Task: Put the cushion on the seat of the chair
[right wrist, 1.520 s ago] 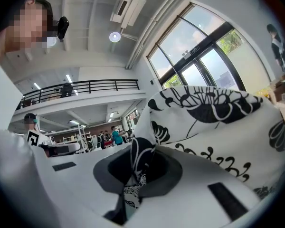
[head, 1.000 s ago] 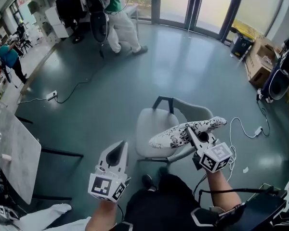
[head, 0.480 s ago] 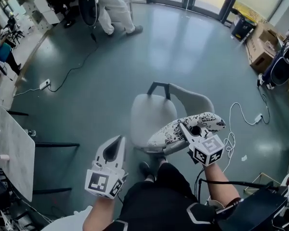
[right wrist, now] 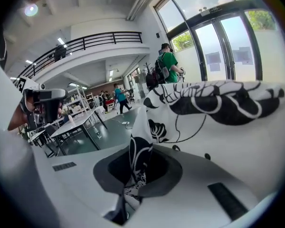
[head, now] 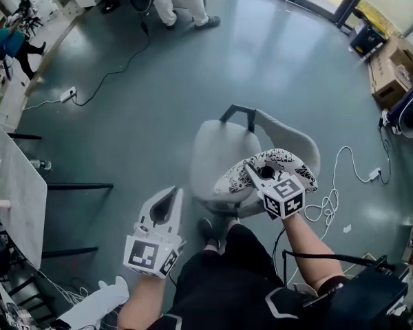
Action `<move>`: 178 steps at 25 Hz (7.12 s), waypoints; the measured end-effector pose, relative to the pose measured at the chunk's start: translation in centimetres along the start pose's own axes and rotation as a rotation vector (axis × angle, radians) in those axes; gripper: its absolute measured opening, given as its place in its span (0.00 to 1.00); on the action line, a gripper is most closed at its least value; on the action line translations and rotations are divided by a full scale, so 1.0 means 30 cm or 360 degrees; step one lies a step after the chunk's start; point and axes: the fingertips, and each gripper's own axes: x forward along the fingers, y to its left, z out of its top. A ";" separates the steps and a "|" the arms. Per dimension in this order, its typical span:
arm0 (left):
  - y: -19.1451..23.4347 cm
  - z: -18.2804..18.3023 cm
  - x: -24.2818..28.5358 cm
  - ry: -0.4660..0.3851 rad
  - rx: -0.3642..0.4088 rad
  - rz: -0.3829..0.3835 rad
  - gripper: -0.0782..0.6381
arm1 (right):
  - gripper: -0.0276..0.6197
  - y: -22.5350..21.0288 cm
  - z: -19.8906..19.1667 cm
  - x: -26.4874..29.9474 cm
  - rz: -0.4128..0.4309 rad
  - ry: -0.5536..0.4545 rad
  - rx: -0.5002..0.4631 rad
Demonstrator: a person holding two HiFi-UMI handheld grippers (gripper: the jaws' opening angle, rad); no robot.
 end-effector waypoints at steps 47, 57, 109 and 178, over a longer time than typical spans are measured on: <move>0.245 -0.380 0.030 0.0346 -0.0255 0.0427 0.12 | 0.08 -0.038 -0.626 1.024 0.0592 0.0977 -0.0242; 0.248 -0.396 0.076 0.0340 -0.0242 0.0433 0.12 | 0.08 0.054 -0.671 1.123 0.0742 0.1026 -0.0293; 0.493 -0.601 0.130 0.0351 -0.0454 0.0598 0.12 | 0.63 0.203 -0.448 1.123 0.0374 0.0698 -0.0166; 0.399 0.279 -0.308 -0.0260 -0.0104 0.0705 0.12 | 0.06 0.701 0.765 0.094 0.0520 -0.0419 -0.0276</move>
